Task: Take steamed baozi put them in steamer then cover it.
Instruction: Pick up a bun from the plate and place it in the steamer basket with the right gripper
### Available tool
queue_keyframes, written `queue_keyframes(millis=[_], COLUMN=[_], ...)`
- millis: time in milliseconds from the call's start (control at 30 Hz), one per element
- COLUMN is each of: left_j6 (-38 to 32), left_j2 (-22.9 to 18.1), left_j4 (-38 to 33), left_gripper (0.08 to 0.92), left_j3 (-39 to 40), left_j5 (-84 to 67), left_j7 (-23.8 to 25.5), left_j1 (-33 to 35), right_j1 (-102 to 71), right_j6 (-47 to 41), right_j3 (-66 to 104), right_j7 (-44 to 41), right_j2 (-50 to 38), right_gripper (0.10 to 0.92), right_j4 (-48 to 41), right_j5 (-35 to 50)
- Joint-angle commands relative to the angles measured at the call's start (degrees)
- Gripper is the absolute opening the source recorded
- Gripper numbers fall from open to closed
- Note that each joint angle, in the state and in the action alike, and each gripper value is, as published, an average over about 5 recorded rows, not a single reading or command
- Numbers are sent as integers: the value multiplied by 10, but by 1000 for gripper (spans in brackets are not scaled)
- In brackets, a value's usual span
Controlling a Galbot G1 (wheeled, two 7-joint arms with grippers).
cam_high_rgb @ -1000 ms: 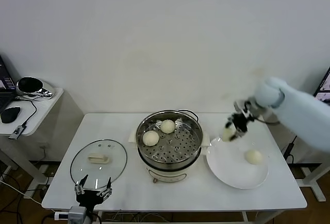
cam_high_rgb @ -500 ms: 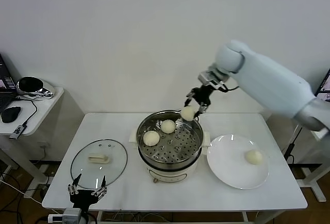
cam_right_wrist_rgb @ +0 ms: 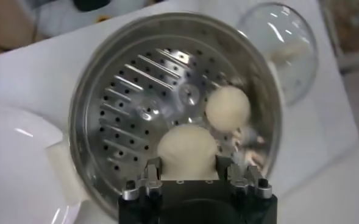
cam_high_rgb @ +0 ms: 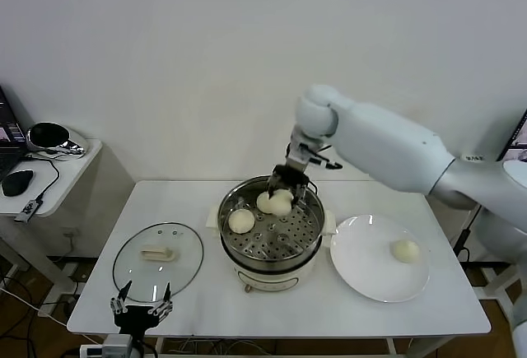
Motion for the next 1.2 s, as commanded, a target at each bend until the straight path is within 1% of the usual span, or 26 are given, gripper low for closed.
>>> queue_keyframes(millis=[33,467,833,933,1100,1200], left_j6=[0,0,0,0,1,2], left_j2=[-1,-4,-4,-4,-3,1], left_j4=[0,0,-1,-1,-3,-3], left_gripper=[823,823,823,823,823,823], left_j3=[0,0,1,2,4,6], left_j5=[0,0,-1,-1,-1,-1], left_j7=[0,0,0,1,2,3], left_j1=[0,-2,-2,-3,-5,-7], right_j1=[-17,-53,-52,-45,-21,-7], right_j6=[63,68,51,36,-10,-38], right_j3=[-27,-30,-32,-28,-15,14], right_j7=[4,2,5,10,10,10], right_j2=[6,22,18,6,-25,-52], right_gripper=[551,551,556,604,746,805], right_j4=[107,114,128,138,147,142], right_j5=[-76,-106,-98,-78,-18,1])
